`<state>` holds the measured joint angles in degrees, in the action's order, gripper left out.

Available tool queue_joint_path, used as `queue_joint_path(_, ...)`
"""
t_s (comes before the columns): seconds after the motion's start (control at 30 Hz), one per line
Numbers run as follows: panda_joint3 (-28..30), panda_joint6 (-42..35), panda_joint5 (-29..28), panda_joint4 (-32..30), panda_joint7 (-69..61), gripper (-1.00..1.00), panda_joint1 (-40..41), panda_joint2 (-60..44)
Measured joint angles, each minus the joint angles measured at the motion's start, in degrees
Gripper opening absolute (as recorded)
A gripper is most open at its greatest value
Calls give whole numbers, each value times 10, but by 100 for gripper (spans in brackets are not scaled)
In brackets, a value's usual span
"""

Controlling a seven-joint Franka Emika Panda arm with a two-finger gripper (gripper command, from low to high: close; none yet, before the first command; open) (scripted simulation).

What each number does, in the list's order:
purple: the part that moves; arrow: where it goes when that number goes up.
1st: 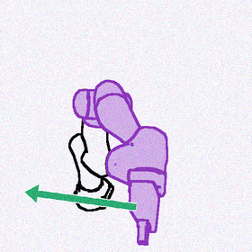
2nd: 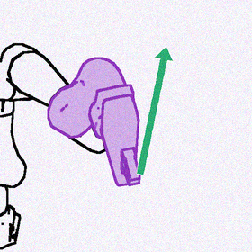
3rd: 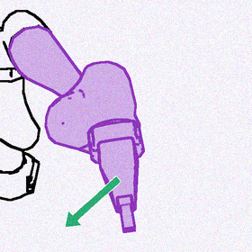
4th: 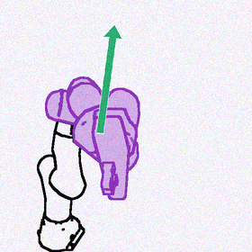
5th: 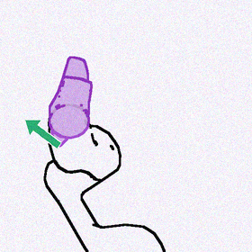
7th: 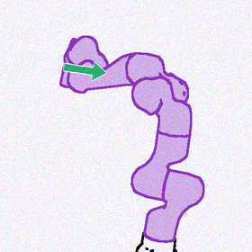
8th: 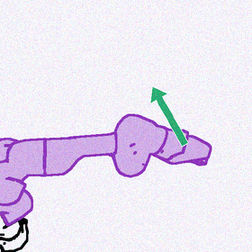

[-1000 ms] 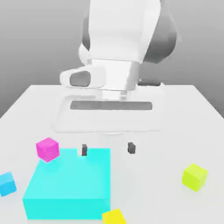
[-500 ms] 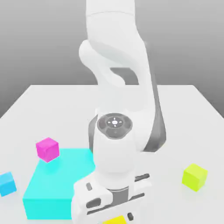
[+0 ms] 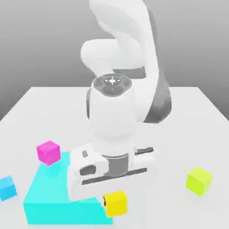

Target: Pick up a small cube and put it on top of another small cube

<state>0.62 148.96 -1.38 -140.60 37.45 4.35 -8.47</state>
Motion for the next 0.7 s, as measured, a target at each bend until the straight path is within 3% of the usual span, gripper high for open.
queue_joint_path(0.27,50,-62,-35,-89,235,-100,101,149)
queue_joint_path(0.5,75,-114,-31,-167,418,-100,191,283)
queue_joint_path(0.67,83,-19,-22,-198,435,-100,201,220)
queue_joint_path(0.7,84,0,-21,-202,434,100,200,204)
